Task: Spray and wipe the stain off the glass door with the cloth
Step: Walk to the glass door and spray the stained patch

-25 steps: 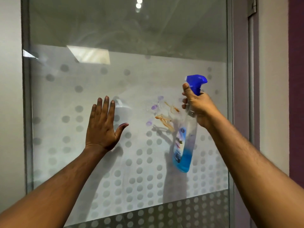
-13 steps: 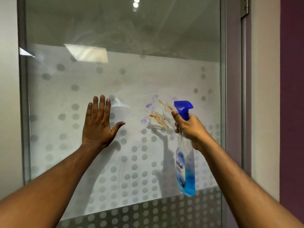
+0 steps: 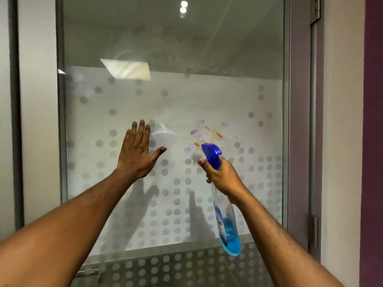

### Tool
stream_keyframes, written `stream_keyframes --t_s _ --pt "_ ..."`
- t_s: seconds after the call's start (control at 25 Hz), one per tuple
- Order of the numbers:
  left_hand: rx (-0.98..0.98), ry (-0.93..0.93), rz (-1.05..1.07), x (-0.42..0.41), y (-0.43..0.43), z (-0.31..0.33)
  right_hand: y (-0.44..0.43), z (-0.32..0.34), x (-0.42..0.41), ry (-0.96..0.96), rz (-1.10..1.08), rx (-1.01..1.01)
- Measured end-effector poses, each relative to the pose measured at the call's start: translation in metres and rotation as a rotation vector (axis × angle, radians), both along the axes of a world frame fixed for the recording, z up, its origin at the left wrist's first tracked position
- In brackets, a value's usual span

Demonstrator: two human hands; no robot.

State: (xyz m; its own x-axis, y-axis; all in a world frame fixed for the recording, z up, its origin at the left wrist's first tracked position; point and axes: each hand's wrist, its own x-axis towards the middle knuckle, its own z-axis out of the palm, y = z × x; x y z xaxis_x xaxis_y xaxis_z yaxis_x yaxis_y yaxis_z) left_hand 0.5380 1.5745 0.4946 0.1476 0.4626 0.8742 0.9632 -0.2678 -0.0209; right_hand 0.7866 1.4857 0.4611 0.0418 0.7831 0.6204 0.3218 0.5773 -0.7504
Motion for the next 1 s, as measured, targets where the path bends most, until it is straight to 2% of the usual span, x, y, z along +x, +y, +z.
stream_keyframes --t_s 0.08,0.24,0.44,0.56,0.84,1.0 --pt "0.019 -0.070 -0.043 0.000 -0.012 -0.006 0.003 -0.013 -0.010 -0.026 -0.007 0.002" --pt "0.025 -0.120 -0.061 -0.017 -0.041 -0.045 0.006 -0.040 -0.043 0.052 0.042 -0.051" --pt "-0.096 -0.164 -0.024 -0.057 -0.083 -0.101 -0.006 -0.069 -0.102 0.189 0.077 -0.084" --pt "-0.150 -0.219 -0.002 -0.091 -0.120 -0.128 -0.023 -0.088 -0.143 0.205 0.076 -0.106" --pt "-0.301 -0.278 0.037 -0.190 -0.228 -0.205 -0.091 -0.141 -0.245 0.177 0.046 -0.124" --pt "-0.386 -0.449 0.098 -0.254 -0.303 -0.263 -0.149 -0.185 -0.310 0.155 0.060 -0.156"
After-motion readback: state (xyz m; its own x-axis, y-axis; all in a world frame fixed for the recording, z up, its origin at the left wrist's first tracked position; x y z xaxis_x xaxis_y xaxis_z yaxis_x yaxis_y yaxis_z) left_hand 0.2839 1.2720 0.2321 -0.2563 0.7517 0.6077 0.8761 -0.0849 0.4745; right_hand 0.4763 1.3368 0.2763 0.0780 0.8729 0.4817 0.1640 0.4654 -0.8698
